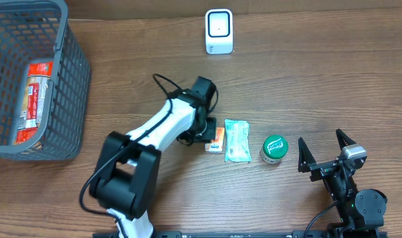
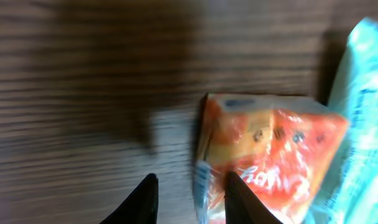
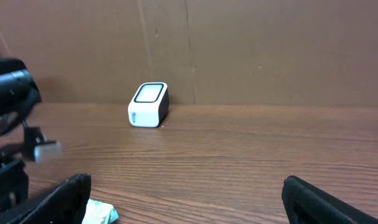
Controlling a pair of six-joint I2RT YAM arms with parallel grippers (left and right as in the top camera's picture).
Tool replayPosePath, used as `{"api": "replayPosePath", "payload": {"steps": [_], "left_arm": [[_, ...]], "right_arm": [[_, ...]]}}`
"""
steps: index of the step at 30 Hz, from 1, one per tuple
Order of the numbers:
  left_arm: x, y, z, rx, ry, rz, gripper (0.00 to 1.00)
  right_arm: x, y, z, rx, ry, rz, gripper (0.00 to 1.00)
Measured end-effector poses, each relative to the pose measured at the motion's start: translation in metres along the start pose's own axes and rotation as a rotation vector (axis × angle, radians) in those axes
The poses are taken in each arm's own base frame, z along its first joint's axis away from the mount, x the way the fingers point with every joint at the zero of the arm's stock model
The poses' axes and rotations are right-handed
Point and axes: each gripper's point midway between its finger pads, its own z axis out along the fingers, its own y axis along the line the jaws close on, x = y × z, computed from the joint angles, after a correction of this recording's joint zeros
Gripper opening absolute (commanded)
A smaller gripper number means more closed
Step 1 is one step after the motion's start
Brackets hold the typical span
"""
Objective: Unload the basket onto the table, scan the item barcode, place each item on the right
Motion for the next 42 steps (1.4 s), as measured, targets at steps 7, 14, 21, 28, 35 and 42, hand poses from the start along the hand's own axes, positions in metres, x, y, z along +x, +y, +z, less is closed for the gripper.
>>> {"api": "replayPosePath", "payload": {"steps": [7, 14, 21, 28, 35, 42], "left_arm": [[0.012, -0.009, 0.002, 0.035, 0.056, 0.007, 0.26], [0.014, -0.007, -0.001, 0.058, 0.075, -0.016, 0.31], [-0.002, 0.008, -0.034, 0.093, -0.019, -0.068, 0.44], [-0.01, 0.02, -0.078, 0.127, -0.135, -0.086, 1.0], [-0.008, 0.023, -0.08, 0.122, -0.131, -0.083, 1.0], [-0.008, 0.023, -0.08, 0.122, -0.131, -0.083, 1.0]], "right_arm": [[0.0, 0.0, 0.0, 0.0, 0.0, 0.0, 1.0], [0.0, 0.0, 0.0, 0.0, 0.0, 0.0, 1.0], [0.0, 0.0, 0.0, 0.0, 0.0, -0.001, 1.0], [0.0, 0.0, 0.0, 0.0, 0.0, 0.0, 1.0], [0.0, 0.0, 0.0, 0.0, 0.0, 0.0, 1.0], [0.0, 0.001, 0.0, -0.005, 0.0, 0.0, 1.0]]}}
